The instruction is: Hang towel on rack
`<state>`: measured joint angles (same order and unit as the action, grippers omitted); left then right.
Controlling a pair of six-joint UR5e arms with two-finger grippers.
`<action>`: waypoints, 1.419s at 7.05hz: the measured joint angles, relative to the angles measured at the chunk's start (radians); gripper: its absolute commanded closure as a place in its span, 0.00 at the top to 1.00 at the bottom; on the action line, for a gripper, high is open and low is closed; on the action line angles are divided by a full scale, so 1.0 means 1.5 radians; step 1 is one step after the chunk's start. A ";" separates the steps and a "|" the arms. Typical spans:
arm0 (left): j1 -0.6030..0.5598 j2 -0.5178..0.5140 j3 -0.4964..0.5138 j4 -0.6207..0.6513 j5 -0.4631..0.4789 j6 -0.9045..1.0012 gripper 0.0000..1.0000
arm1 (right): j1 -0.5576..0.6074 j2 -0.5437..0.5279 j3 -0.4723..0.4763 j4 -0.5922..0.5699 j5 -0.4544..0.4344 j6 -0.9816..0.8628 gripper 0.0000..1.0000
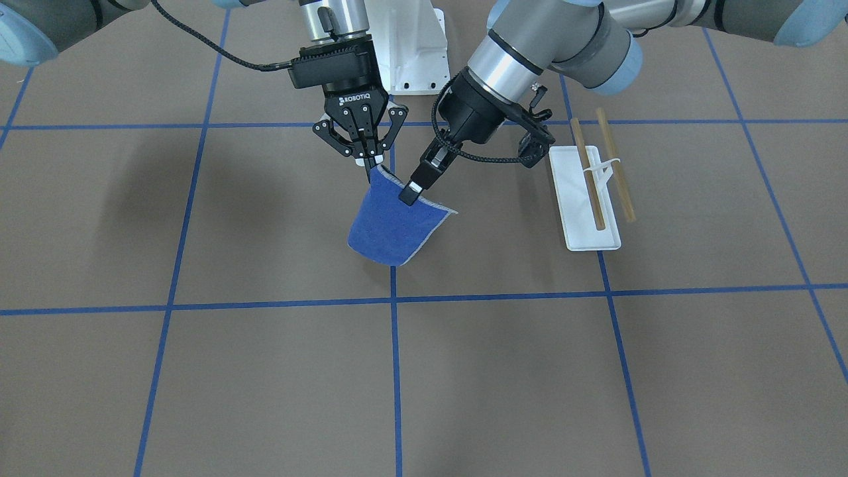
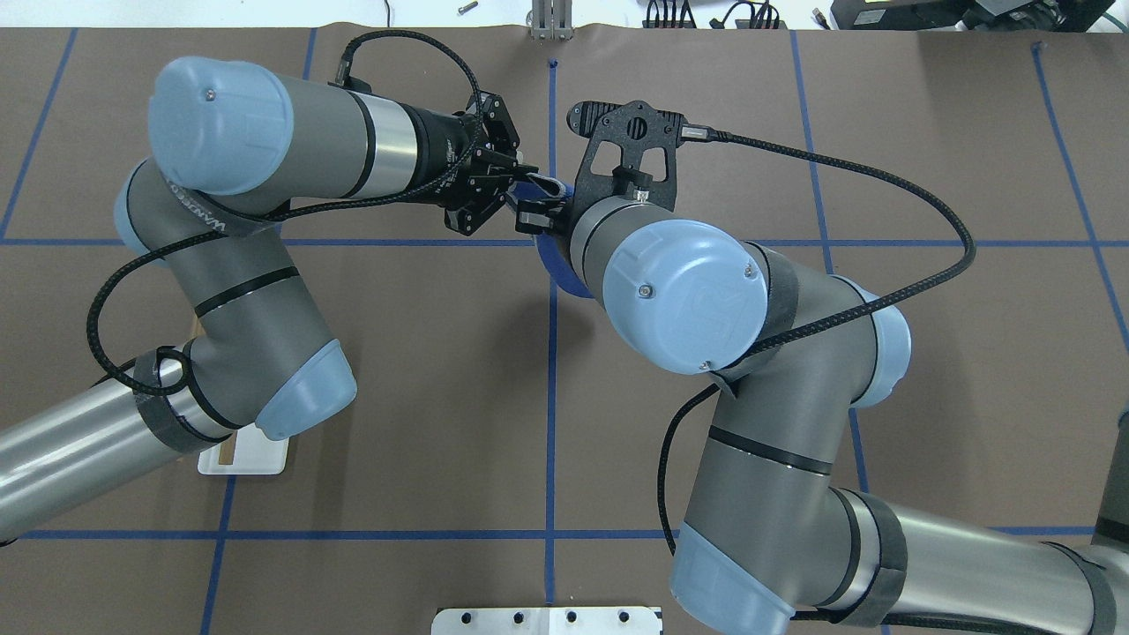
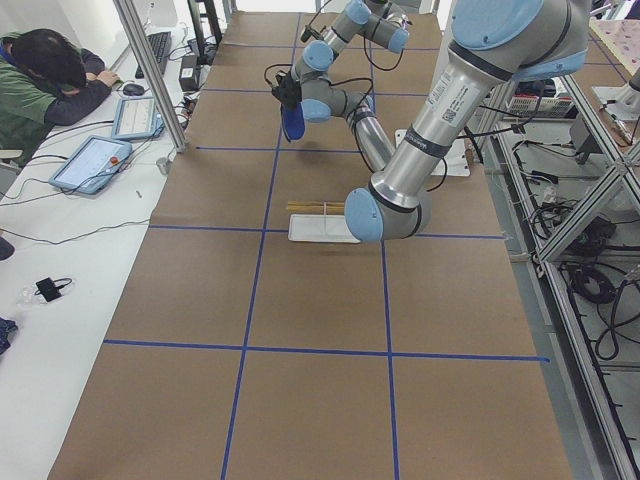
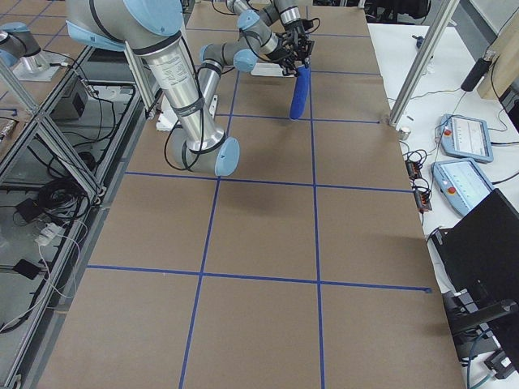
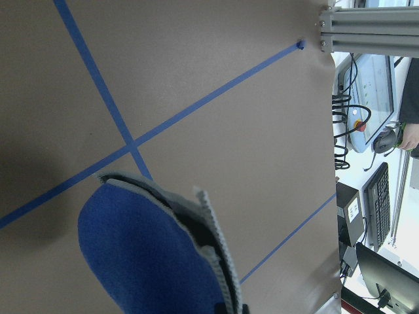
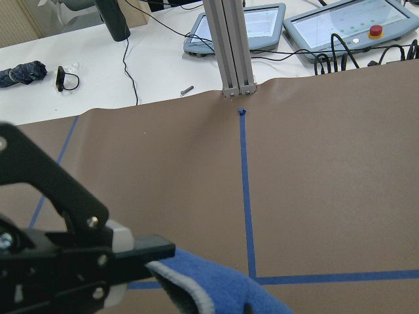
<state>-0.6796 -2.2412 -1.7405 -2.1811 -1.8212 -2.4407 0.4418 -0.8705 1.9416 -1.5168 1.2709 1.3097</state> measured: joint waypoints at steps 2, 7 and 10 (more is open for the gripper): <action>-0.001 0.001 -0.001 0.000 0.000 0.001 0.00 | 0.003 -0.020 0.042 -0.013 0.012 -0.003 1.00; -0.024 0.039 -0.038 0.009 -0.059 0.104 0.00 | 0.178 -0.083 0.103 -0.086 0.281 -0.113 1.00; -0.058 0.116 -0.088 0.010 -0.163 0.309 0.00 | 0.326 -0.106 -0.005 -0.086 0.434 -0.312 1.00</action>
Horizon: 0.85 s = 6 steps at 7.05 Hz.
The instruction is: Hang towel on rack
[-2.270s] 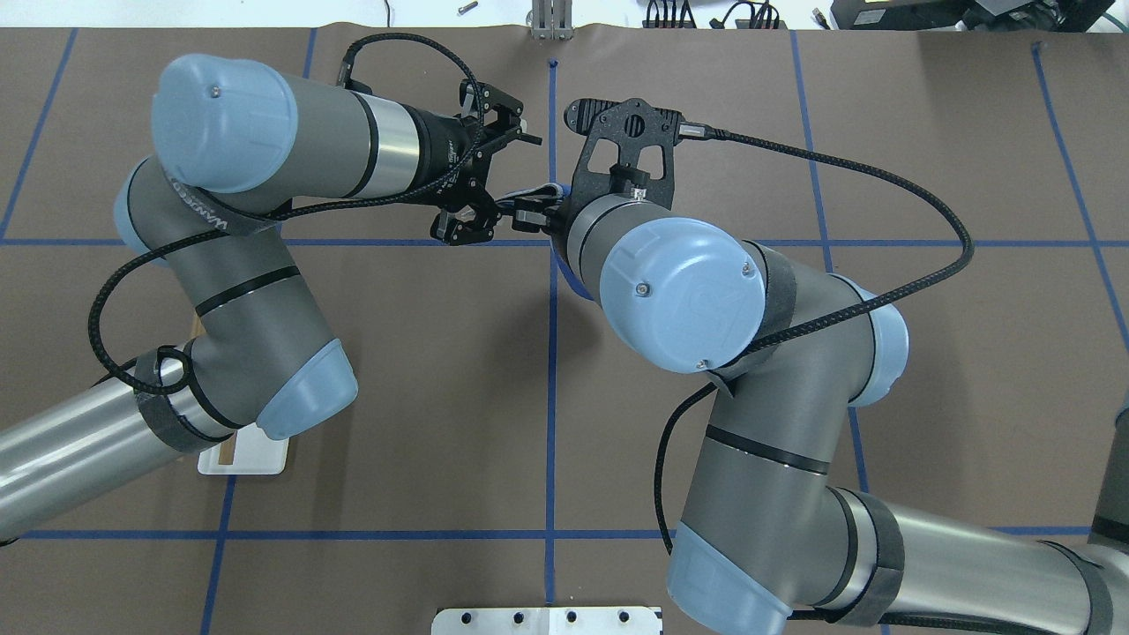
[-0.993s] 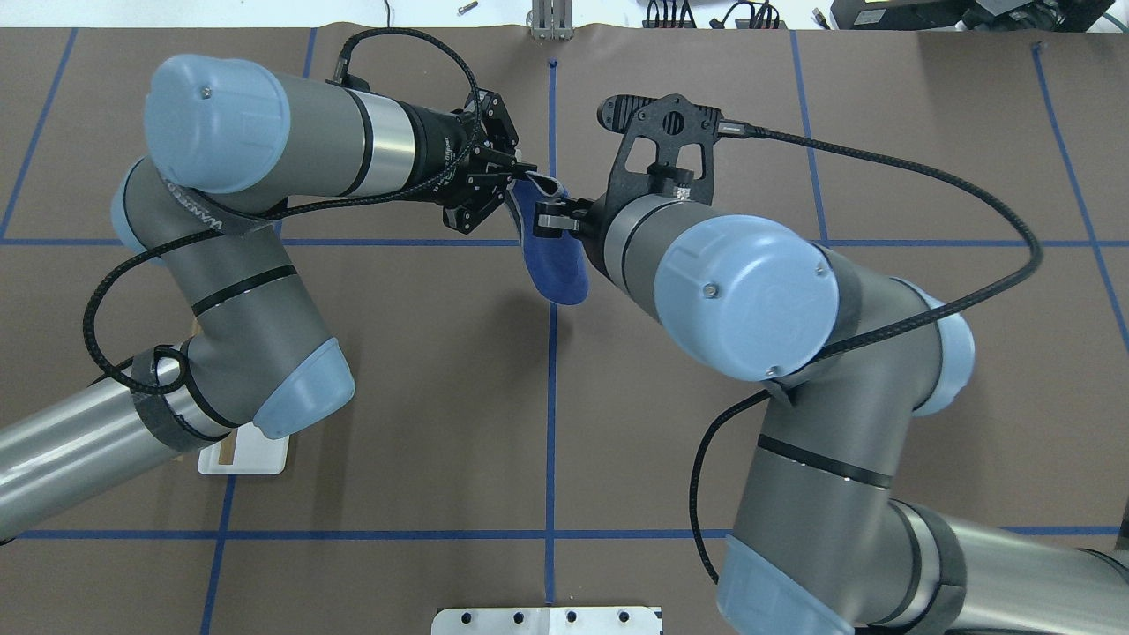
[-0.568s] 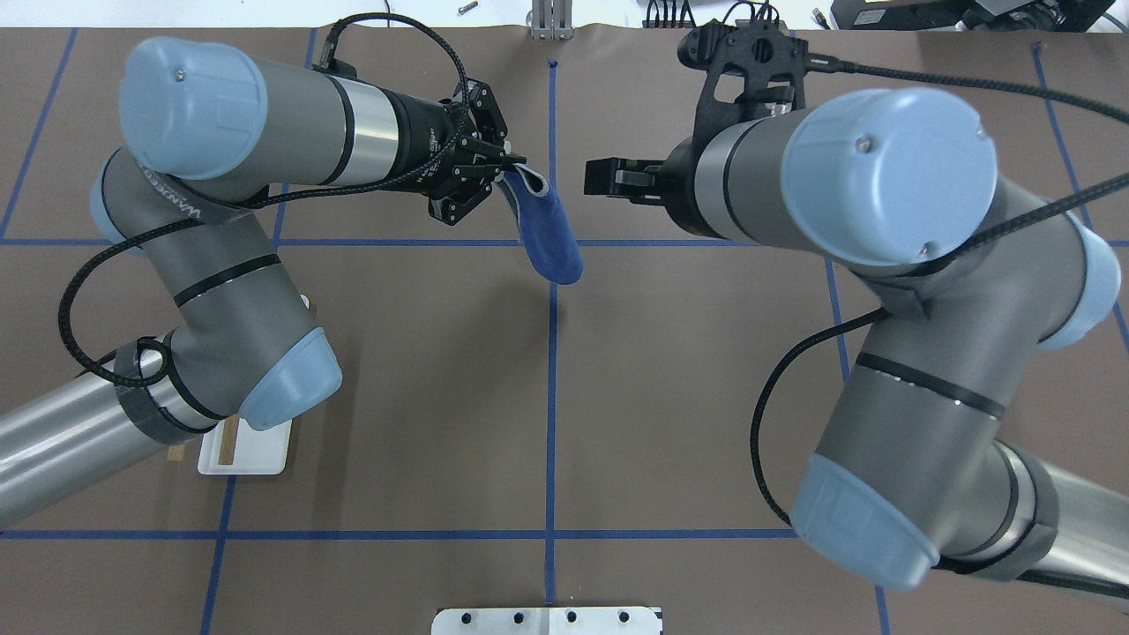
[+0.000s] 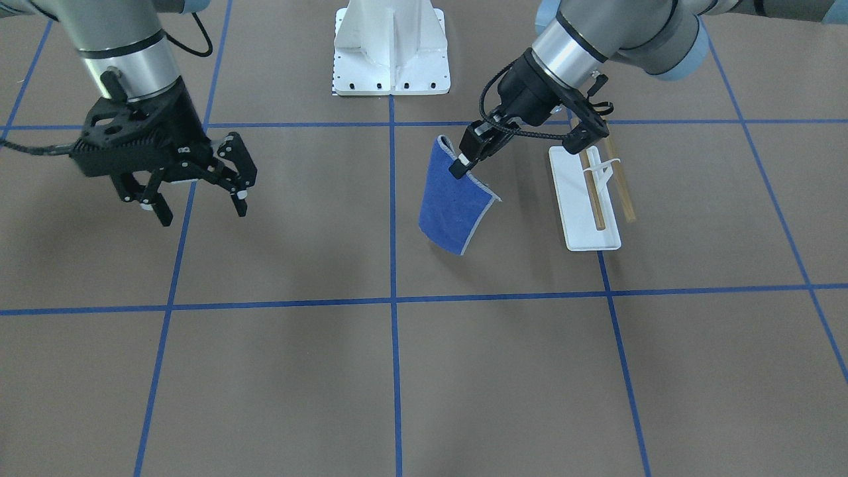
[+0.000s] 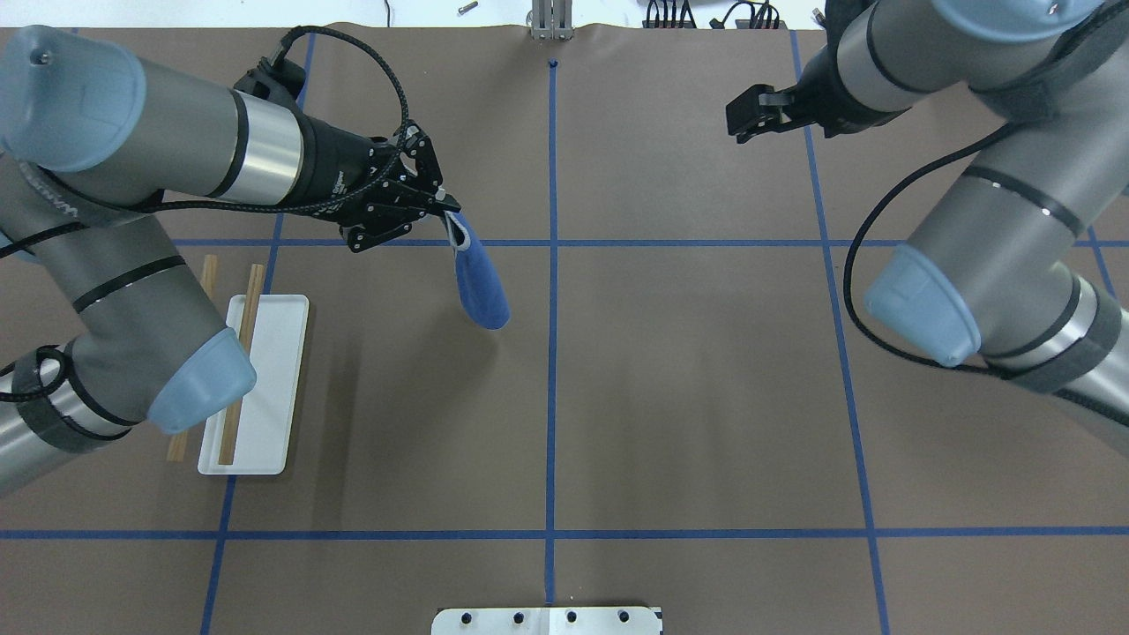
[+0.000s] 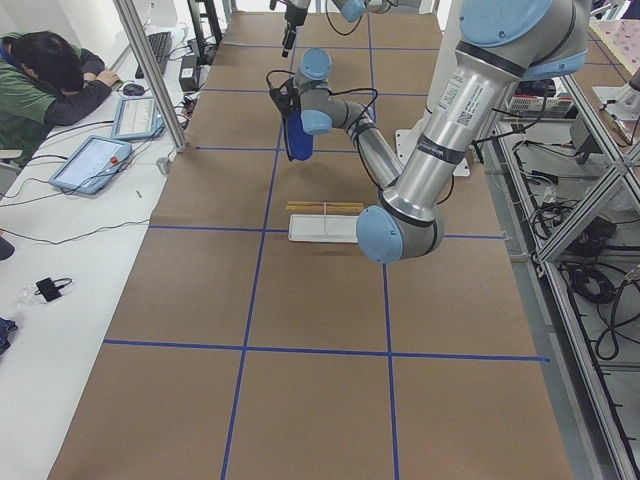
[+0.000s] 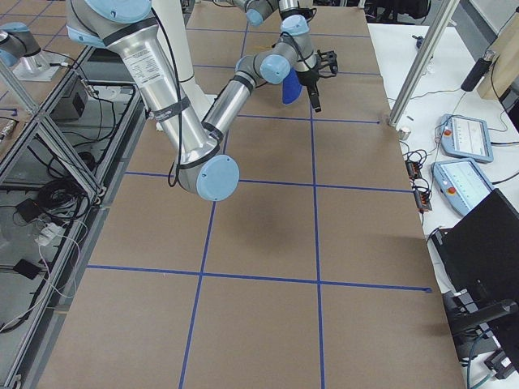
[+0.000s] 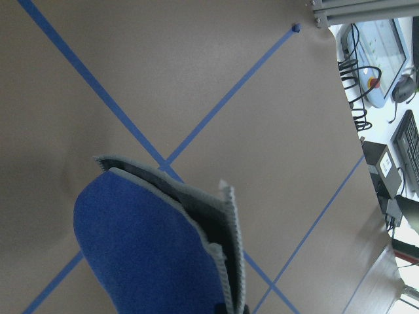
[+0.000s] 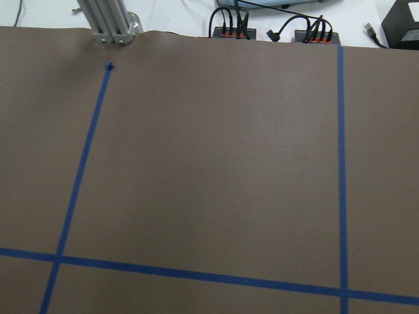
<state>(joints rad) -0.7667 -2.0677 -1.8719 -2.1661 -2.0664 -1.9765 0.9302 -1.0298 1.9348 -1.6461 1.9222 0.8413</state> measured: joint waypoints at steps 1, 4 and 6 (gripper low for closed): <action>-0.005 0.030 -0.011 0.000 -0.011 0.077 0.00 | 0.052 -0.006 -0.035 0.000 0.044 -0.074 1.00; -0.033 0.110 -0.016 0.001 -0.048 0.328 0.00 | 0.161 -0.027 -0.142 0.005 0.106 -0.315 1.00; -0.103 0.152 -0.010 0.001 -0.136 0.471 0.00 | 0.212 -0.047 -0.175 0.005 0.128 -0.419 1.00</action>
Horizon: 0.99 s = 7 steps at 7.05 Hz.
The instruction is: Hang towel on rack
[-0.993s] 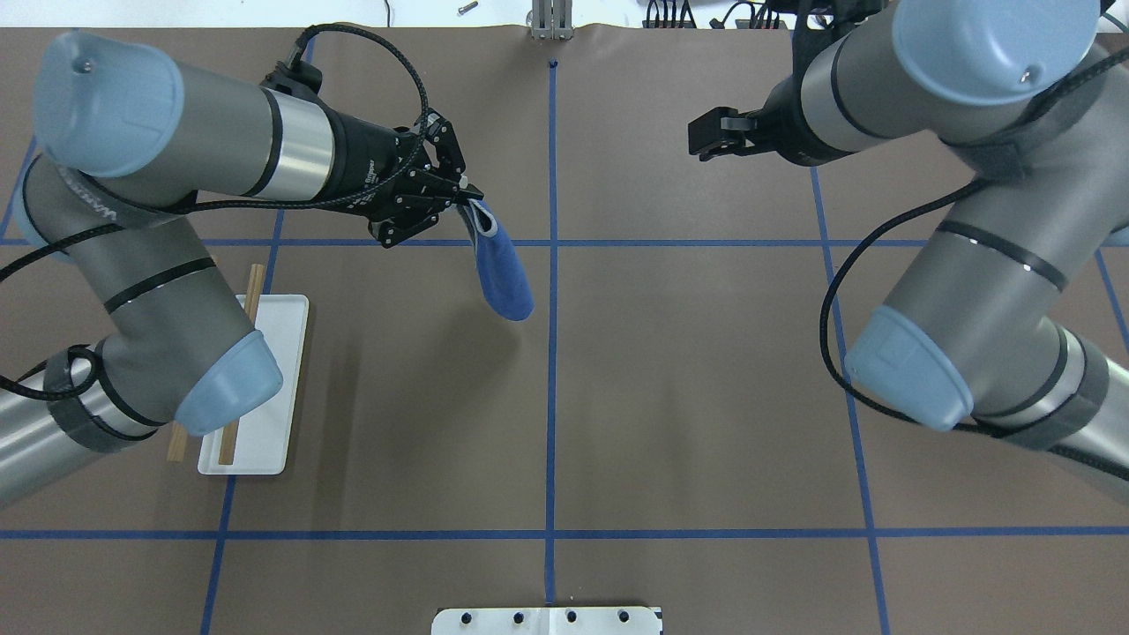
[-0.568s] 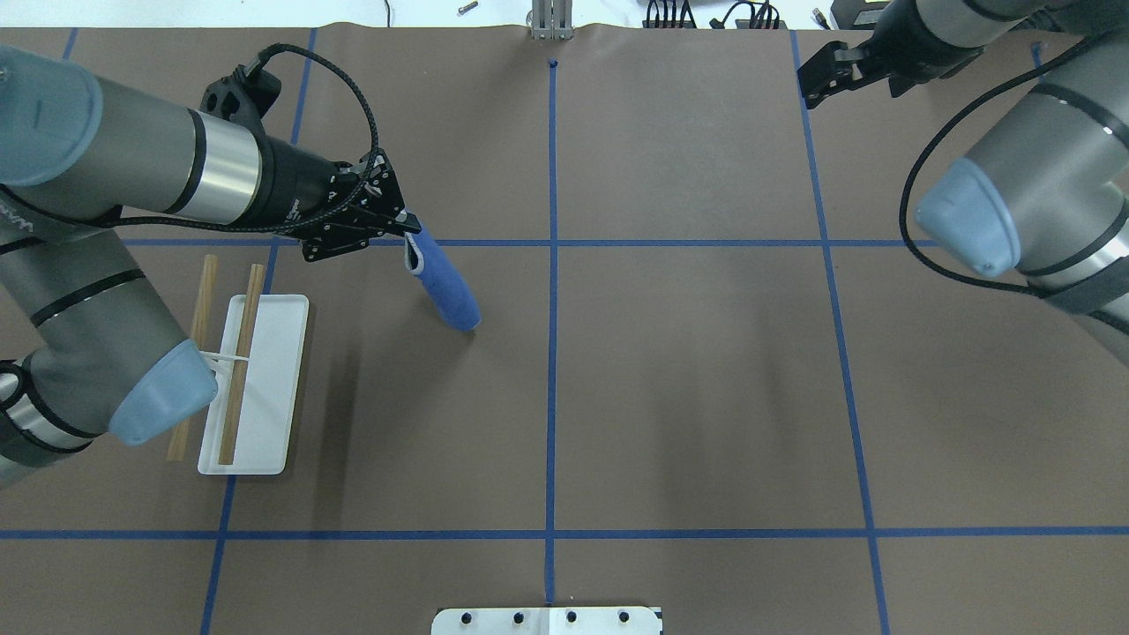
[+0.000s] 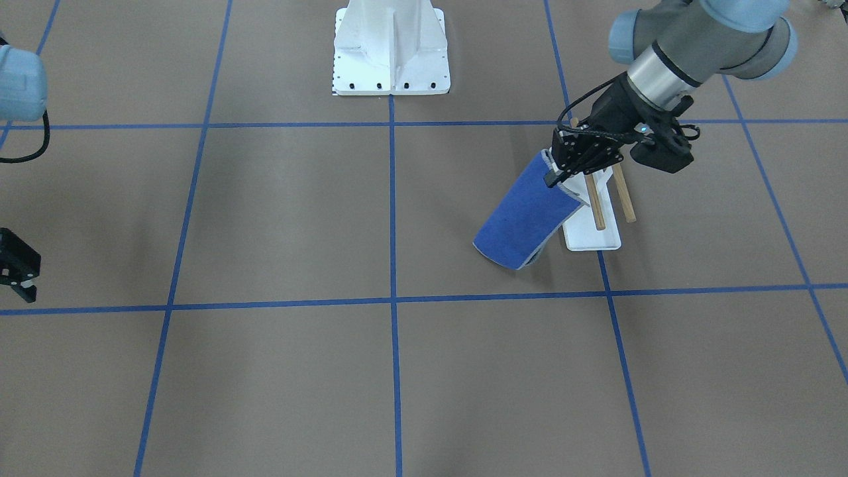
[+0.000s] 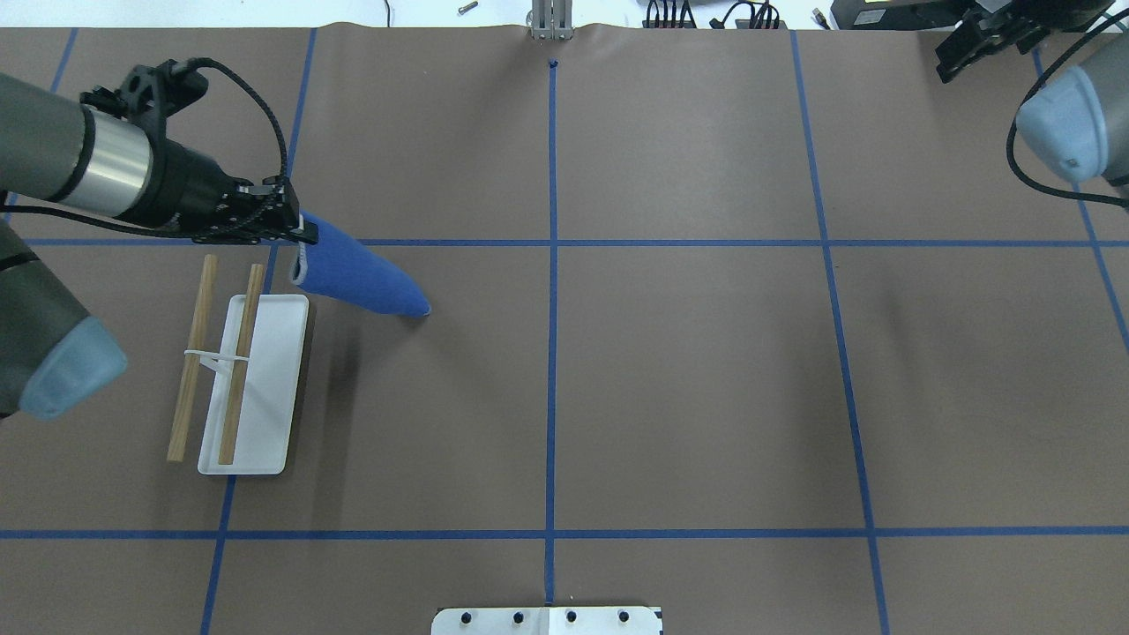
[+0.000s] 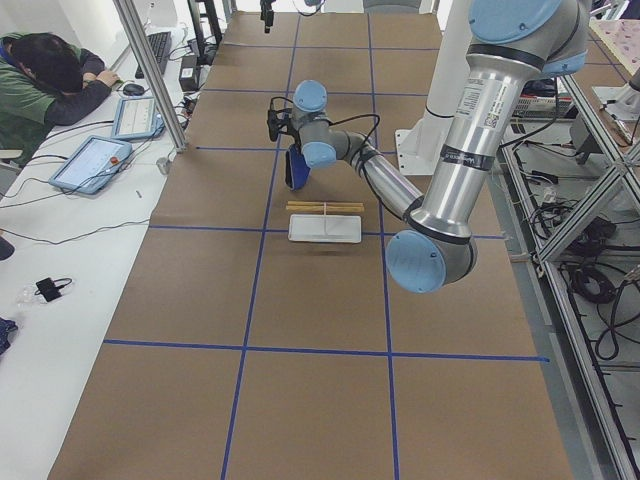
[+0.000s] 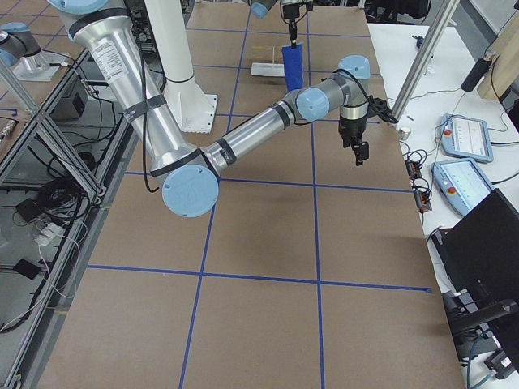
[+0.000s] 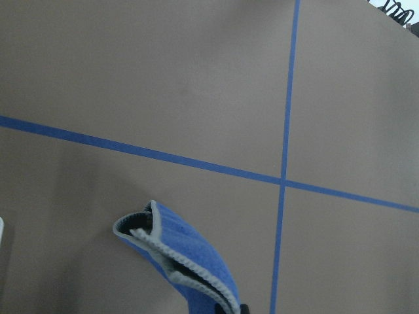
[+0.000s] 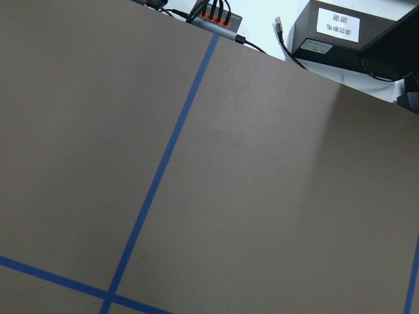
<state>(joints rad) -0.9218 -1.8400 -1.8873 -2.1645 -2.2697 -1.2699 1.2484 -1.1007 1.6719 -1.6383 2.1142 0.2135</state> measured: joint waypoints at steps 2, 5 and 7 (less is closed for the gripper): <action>-0.041 0.046 0.006 0.000 -0.044 0.134 0.00 | 0.017 -0.009 -0.009 0.002 0.010 -0.032 1.00; -0.045 0.068 -0.002 -0.002 -0.055 0.190 0.00 | 0.020 -0.011 -0.010 0.003 0.012 -0.037 1.00; -0.045 0.073 -0.022 -0.005 -0.089 0.197 0.00 | 0.020 -0.012 -0.010 0.002 0.011 -0.037 1.00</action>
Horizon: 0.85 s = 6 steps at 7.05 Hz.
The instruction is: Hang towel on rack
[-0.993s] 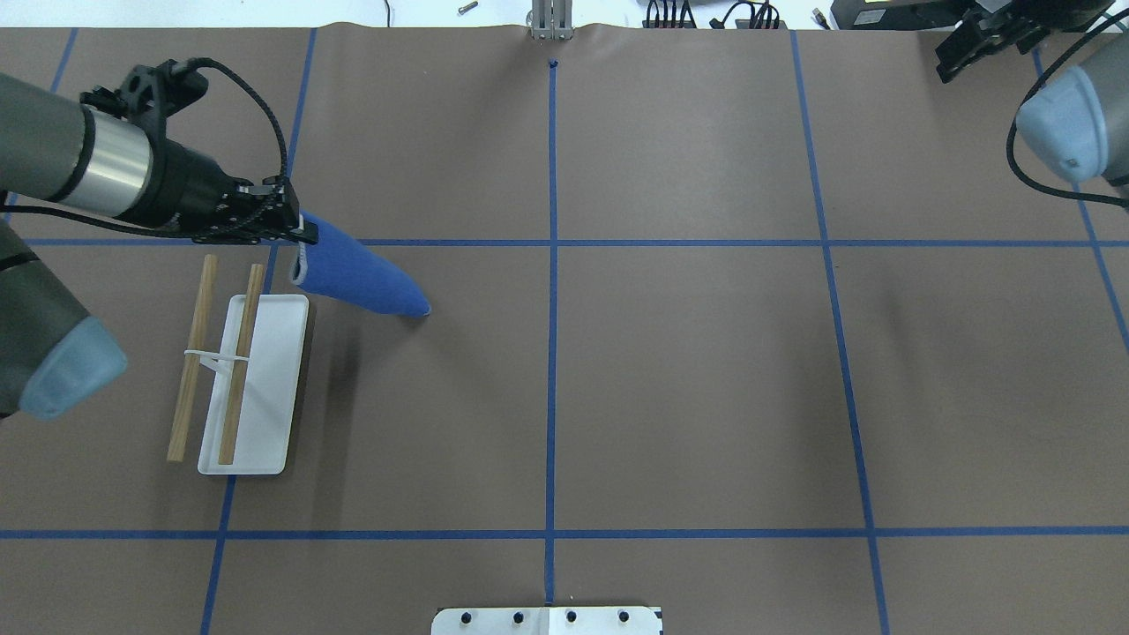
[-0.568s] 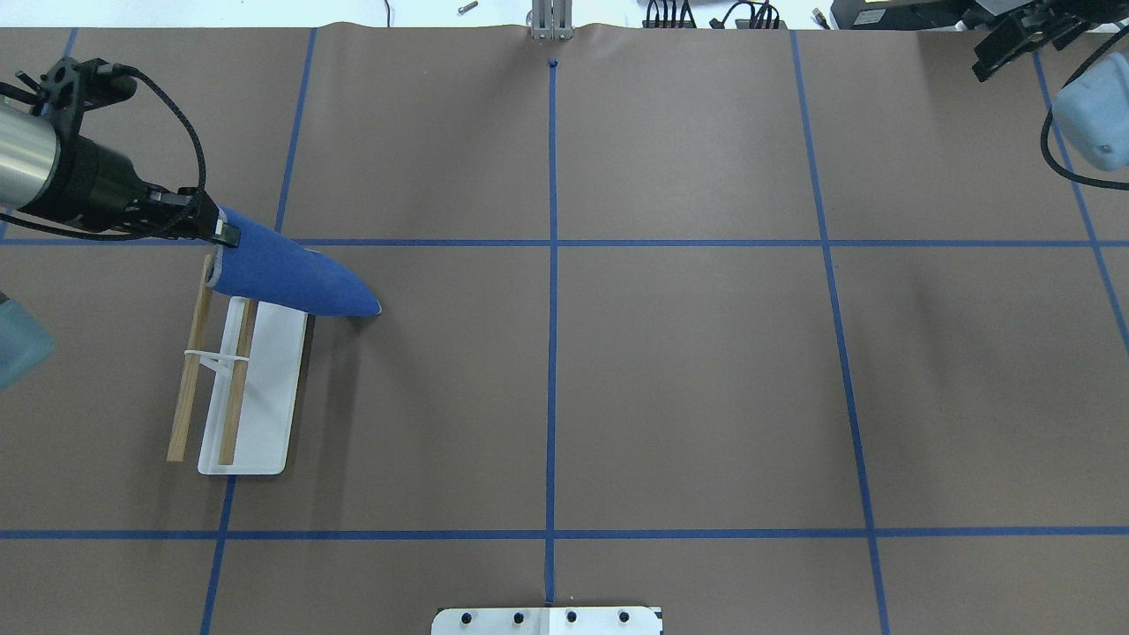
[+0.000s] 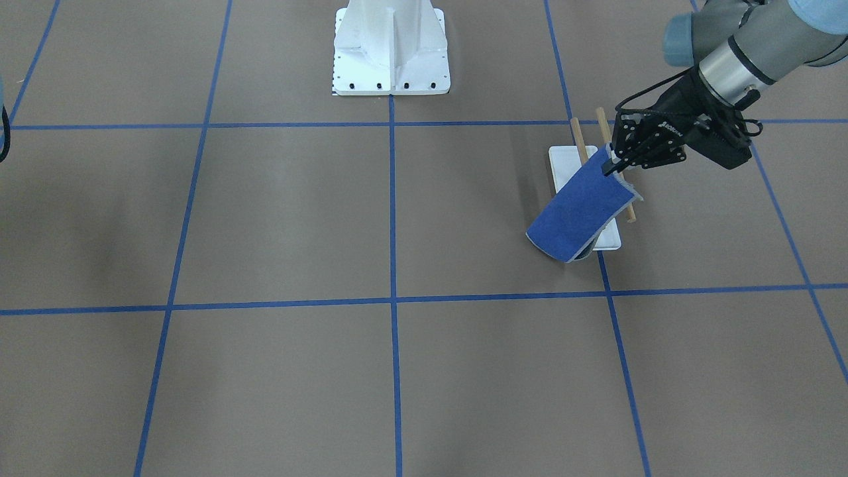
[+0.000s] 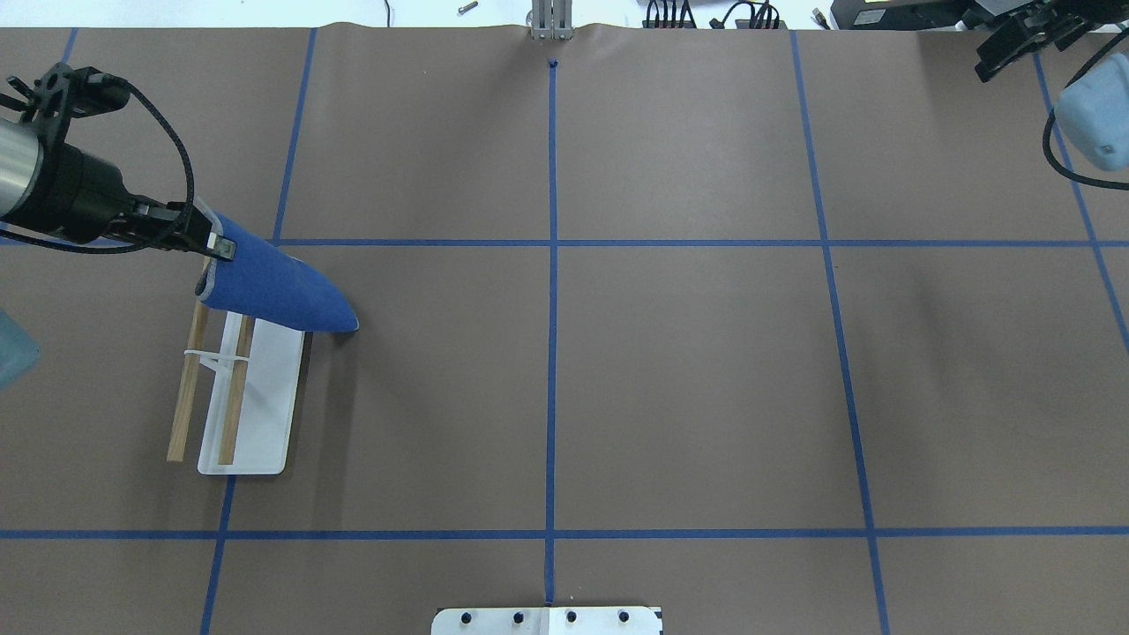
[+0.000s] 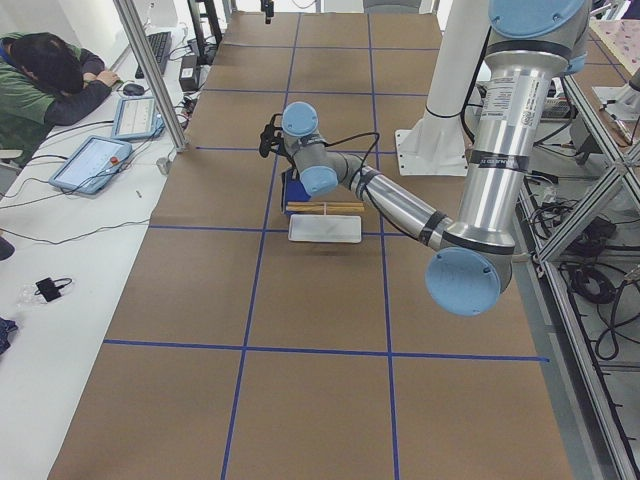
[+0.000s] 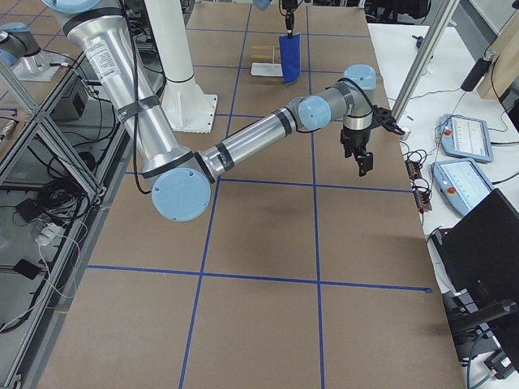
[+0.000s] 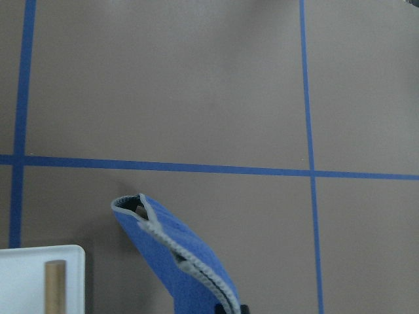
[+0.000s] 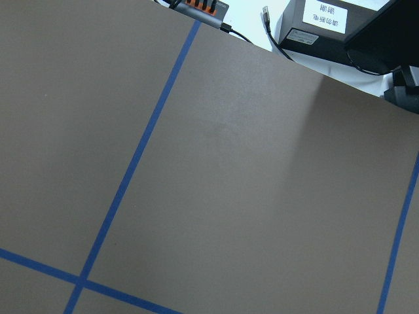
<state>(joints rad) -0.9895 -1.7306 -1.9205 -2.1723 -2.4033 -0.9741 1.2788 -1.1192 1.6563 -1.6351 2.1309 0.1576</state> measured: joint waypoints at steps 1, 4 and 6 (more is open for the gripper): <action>-0.002 0.010 -0.008 -0.001 -0.020 0.017 0.00 | 0.005 -0.001 -0.005 -0.001 0.004 -0.005 1.00; -0.045 0.071 0.009 0.001 -0.078 0.162 0.00 | 0.052 -0.024 -0.051 -0.003 0.048 -0.103 1.00; -0.095 0.086 0.066 0.004 -0.096 0.272 0.00 | 0.058 -0.038 -0.057 -0.001 0.053 -0.128 1.00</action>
<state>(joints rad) -1.1319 -1.6010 -1.8219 -2.1669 -2.5477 -0.5654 1.3657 -1.1757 1.5704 -1.6360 2.2097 -0.0336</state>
